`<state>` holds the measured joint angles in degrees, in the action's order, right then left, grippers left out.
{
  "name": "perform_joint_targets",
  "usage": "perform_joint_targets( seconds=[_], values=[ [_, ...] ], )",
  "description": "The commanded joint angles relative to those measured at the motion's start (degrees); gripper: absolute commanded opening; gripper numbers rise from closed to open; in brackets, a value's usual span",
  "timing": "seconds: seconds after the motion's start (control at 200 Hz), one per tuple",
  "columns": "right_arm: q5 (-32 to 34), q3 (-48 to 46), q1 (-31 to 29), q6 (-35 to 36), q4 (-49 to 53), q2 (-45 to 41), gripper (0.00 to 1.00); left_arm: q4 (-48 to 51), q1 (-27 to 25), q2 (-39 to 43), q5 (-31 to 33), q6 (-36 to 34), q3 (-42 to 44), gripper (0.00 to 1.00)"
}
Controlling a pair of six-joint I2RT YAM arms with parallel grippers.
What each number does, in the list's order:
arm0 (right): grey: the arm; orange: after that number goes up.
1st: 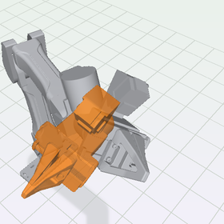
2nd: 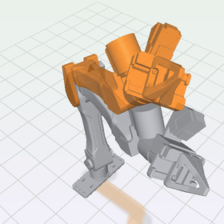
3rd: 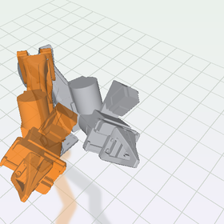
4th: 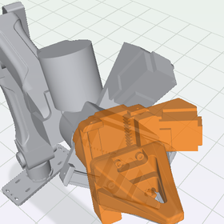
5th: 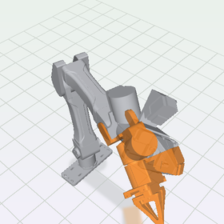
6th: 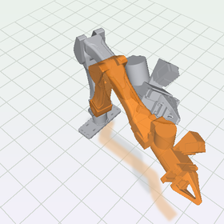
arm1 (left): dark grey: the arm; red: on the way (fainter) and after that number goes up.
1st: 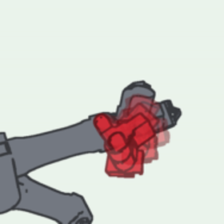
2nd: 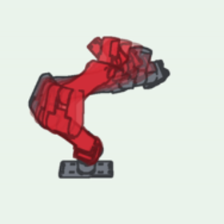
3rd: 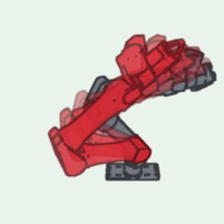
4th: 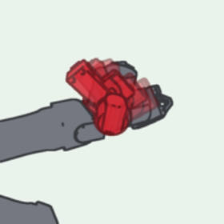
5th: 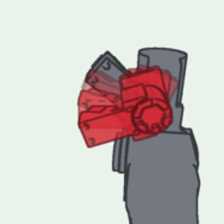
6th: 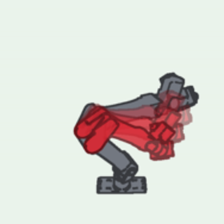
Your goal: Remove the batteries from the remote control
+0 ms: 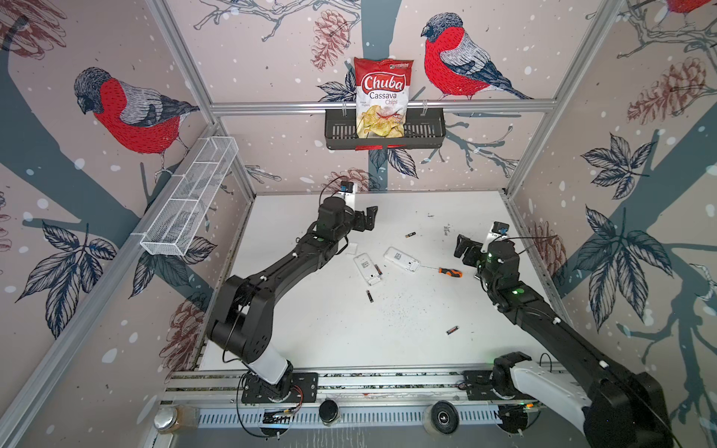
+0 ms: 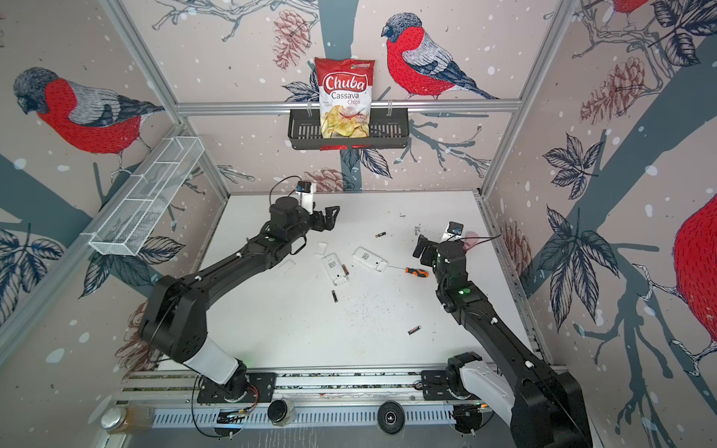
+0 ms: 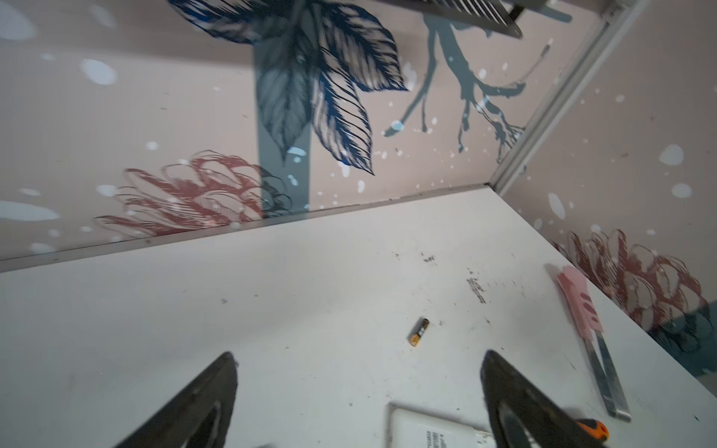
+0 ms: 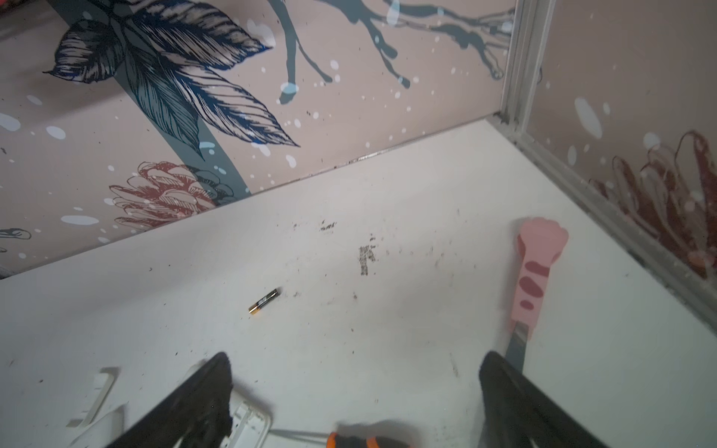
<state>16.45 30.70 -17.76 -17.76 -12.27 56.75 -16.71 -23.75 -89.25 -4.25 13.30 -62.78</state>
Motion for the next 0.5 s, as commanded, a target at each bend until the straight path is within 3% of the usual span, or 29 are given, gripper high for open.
perform_joint_targets(
  seconds=[0.0,0.175,0.26,0.42,0.495],
  values=[
    [6.41,-2.87,0.39,4.74,-11.98,-0.24,0.99,-2.44,3.74,5.63,2.06,1.80,4.30,0.97],
    [12.65,-9.59,1.71,6.96,-22.42,0.97,0.99,-1.66,9.93,15.22,9.32,0.98,12.41,0.97],
    [15.10,-11.92,2.09,7.89,-25.87,1.00,0.99,-2.51,11.43,18.46,17.14,-0.12,16.79,0.97],
    [12.75,-15.20,2.95,10.77,-31.48,1.32,0.99,-13.50,12.79,21.17,27.86,-8.75,28.34,0.97],
    [12.33,-17.14,3.15,12.18,-34.43,1.45,0.99,-14.76,14.55,20.52,28.83,-9.84,30.65,0.97]
  ],
)
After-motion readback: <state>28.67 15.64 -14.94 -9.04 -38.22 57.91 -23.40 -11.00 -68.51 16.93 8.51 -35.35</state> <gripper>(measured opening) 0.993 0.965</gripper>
